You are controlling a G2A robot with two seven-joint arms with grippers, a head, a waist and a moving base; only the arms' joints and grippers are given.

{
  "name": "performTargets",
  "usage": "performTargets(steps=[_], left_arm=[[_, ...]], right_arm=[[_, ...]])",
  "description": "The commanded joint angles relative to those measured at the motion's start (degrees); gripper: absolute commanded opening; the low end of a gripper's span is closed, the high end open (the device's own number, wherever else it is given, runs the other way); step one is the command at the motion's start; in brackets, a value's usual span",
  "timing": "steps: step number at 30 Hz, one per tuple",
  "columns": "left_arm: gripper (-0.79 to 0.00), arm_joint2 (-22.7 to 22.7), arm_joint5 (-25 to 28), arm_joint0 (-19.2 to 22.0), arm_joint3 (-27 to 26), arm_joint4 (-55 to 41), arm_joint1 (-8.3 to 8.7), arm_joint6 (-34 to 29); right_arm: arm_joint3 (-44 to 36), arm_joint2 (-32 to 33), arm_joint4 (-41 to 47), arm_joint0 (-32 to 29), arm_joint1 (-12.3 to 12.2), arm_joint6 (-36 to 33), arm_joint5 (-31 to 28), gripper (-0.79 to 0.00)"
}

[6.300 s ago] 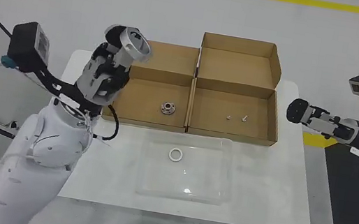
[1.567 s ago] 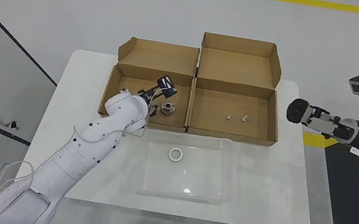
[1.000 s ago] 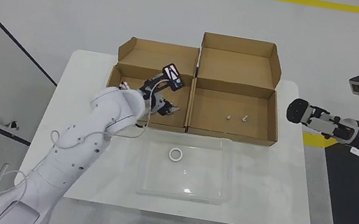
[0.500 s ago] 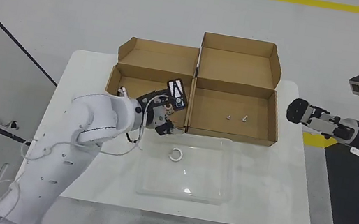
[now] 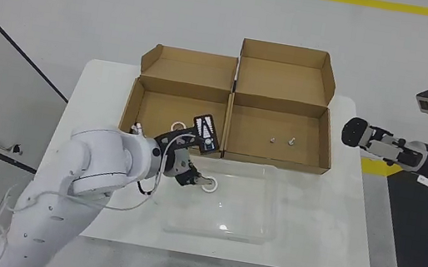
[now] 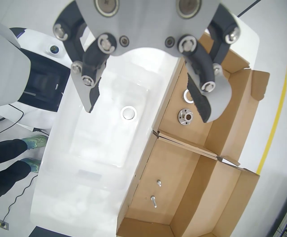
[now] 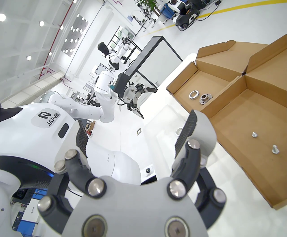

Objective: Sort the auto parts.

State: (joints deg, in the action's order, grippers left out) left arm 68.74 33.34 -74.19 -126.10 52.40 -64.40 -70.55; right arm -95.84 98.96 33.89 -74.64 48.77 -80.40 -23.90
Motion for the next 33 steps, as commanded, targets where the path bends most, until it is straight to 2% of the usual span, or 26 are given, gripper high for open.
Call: performTargets(steps=[1, 15, 24, 33], left_arm=[[0.000, -0.01, 0.04, 0.01, 0.03, 0.01, -0.01, 0.04], [0.000, -0.45, -0.70, -0.56, -0.01, 0.85, 0.00, 1.43], [0.000, -8.77, -3.78, -4.10, -3.40, 7.49, 0.05, 2.20], [0.000, -16.58, -9.14, -2.34, -2.63, 14.79, -0.54, -1.92]], right_arm=[[0.00, 0.00, -0.01, 0.00, 0.00, 0.00, 0.00, 0.000], [0.00, 0.00, -0.01, 0.00, 0.00, 0.00, 0.00, 0.000], [0.00, 0.00, -0.01, 0.00, 0.00, 0.00, 0.00, 0.000], [0.00, 0.00, -0.01, 0.00, 0.00, 0.00, 0.00, 0.000]])
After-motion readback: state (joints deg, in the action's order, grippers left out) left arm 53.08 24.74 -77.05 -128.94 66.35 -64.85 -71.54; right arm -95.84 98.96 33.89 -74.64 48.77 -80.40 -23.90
